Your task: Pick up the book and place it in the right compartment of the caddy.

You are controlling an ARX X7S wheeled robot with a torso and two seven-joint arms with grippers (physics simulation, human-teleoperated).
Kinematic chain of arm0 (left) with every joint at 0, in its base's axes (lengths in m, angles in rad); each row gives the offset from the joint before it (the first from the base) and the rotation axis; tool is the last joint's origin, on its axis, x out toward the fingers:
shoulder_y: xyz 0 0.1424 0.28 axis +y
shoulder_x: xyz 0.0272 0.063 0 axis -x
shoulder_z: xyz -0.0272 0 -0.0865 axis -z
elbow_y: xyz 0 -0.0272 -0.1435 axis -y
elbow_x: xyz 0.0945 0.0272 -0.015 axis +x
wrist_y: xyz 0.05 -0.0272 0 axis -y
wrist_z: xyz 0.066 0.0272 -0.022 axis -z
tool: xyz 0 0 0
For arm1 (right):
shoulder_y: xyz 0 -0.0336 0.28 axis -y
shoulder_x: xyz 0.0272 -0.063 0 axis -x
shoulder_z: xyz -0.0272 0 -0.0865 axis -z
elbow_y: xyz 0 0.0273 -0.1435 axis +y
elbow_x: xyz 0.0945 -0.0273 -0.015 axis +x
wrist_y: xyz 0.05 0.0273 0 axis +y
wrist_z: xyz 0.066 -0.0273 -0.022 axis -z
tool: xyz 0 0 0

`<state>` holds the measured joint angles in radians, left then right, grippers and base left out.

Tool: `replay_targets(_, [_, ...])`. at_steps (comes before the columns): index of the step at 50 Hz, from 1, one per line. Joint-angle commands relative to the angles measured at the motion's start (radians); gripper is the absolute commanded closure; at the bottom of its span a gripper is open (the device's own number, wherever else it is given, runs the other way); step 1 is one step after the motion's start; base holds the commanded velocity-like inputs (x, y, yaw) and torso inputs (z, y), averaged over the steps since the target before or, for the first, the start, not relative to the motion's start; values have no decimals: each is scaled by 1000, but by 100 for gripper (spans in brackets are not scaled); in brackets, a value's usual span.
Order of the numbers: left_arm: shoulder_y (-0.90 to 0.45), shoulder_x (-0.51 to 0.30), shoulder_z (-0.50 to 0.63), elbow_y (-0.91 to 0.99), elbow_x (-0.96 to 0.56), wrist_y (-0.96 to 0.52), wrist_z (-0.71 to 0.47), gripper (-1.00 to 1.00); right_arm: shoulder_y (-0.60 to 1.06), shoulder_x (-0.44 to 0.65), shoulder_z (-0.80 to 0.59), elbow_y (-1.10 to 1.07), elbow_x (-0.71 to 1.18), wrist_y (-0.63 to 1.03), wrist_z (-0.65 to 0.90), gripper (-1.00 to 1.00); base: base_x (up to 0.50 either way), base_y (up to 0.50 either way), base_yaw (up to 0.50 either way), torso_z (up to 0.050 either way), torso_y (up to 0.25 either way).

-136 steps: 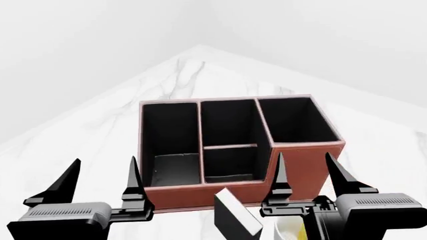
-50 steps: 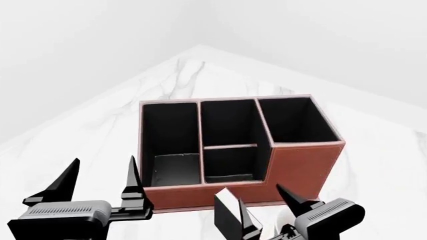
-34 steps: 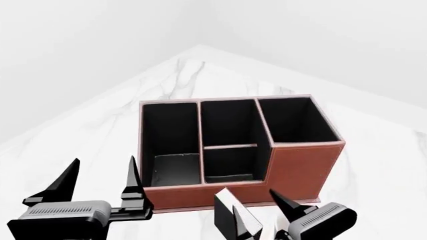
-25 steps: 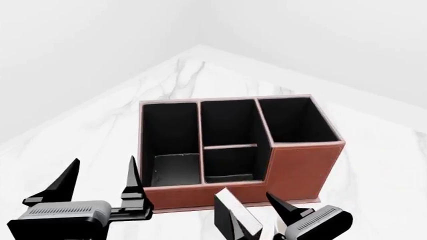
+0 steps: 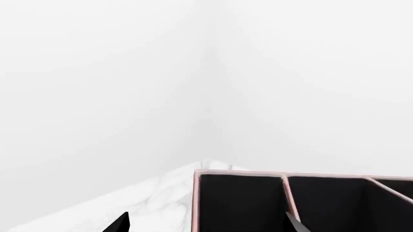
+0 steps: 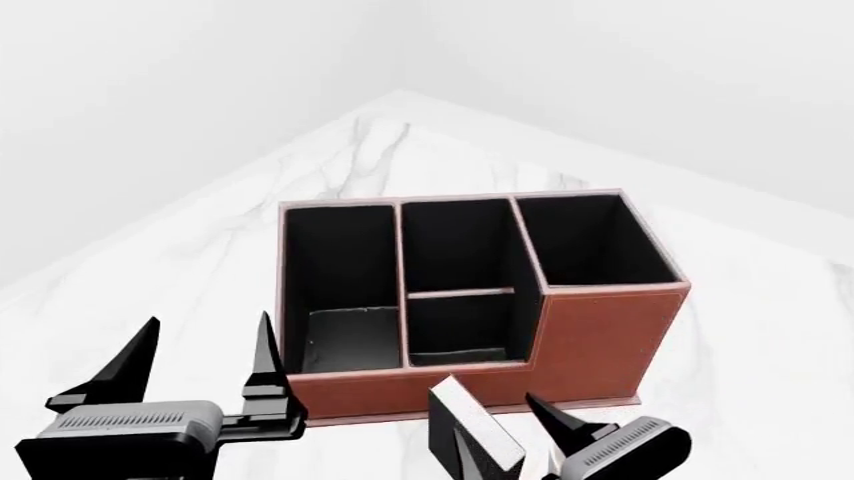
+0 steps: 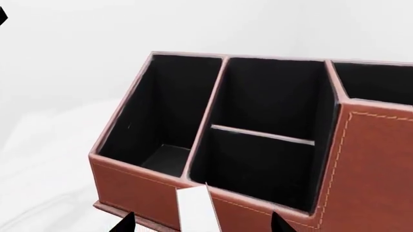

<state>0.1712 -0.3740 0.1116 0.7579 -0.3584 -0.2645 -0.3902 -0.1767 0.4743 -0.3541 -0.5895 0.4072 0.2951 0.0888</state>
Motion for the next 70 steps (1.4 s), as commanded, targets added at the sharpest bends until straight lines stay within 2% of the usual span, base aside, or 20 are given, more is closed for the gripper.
replay_targets(1, [-1, -3, 2, -1, -2, 1, -4, -100, 0, -3, -9, 32, -9, -18, -6, -100, 0, 0, 0, 0, 0])
replay_targets(70, [-5, -19, 19, -10, -9, 12, -24, -100, -9, -11, -26, 145, -4, -67, -14, -100, 0, 0, 0, 0, 0])
